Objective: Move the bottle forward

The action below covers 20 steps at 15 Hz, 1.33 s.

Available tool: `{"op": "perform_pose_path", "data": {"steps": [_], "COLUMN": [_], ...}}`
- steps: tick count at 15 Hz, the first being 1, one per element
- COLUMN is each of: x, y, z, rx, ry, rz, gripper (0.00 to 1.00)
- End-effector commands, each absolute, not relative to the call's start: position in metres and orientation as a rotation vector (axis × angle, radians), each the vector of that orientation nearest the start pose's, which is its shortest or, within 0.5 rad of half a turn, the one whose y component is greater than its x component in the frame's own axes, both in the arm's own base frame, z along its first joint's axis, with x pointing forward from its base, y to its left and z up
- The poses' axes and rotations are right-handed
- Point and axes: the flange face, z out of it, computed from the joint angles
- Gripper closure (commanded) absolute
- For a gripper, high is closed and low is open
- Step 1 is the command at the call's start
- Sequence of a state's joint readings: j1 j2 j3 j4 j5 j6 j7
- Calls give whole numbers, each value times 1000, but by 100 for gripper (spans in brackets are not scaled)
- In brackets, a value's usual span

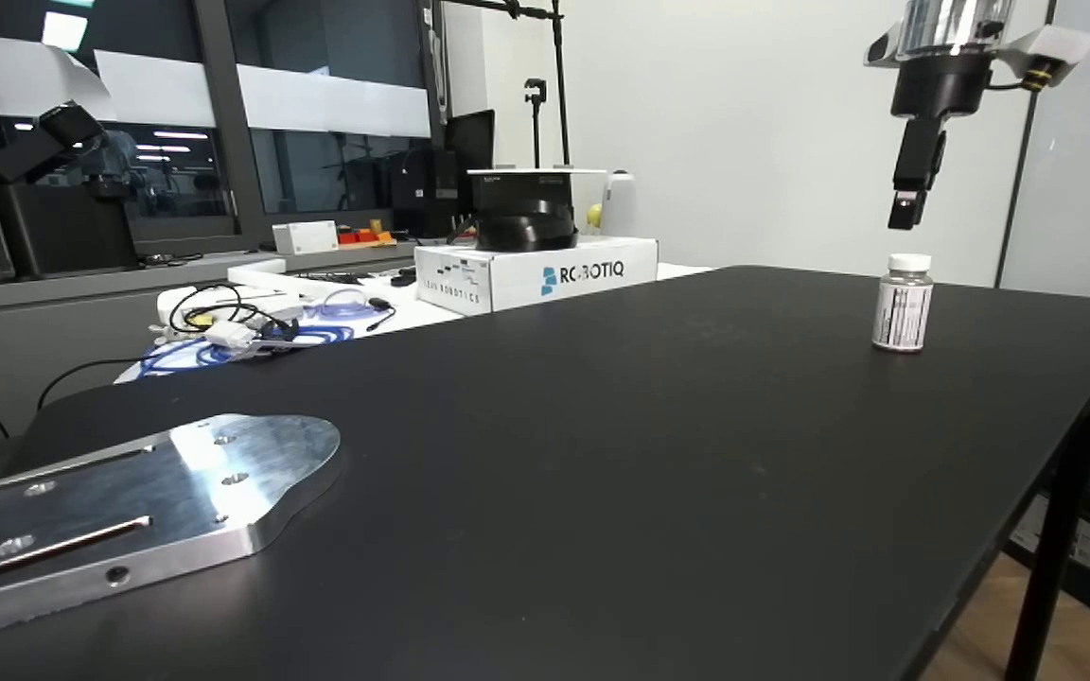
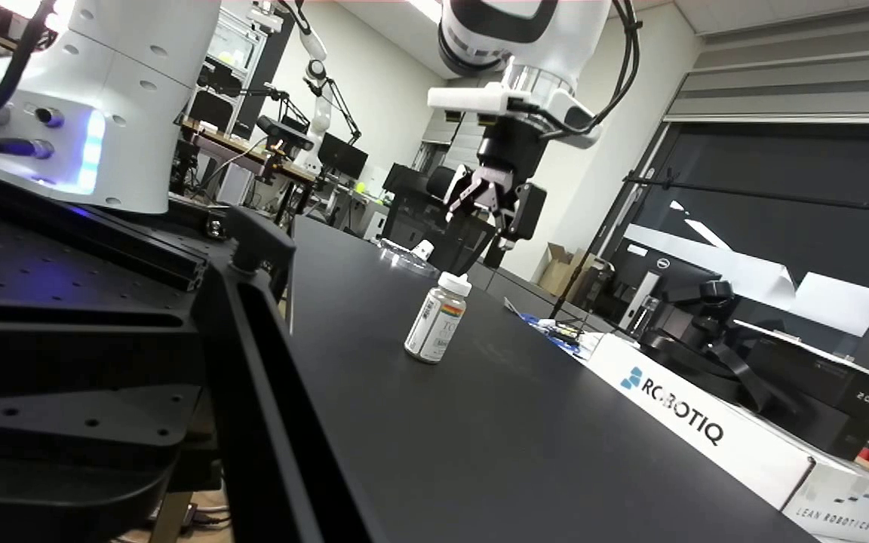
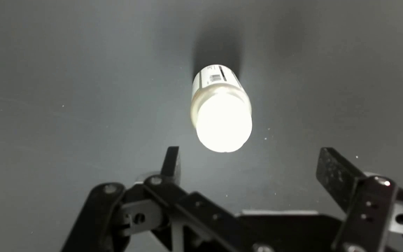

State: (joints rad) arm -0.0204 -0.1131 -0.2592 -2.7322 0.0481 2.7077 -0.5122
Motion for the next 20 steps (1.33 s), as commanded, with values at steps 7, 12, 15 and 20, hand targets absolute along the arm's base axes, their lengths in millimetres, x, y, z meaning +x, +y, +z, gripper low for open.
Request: {"op": "perform_pose_path", "data": {"steps": [7,12,15,20], "x": [404,407,408,419], "y": [-115,-121,-117,-87], "z": [203,196,198,232], "rx": [-3148,-3163,-3157,-3113], "ry": [-284,-297,-306,-345], "rz": [-9,-15,-43,-84], "gripper": [0,27,49,69]}}
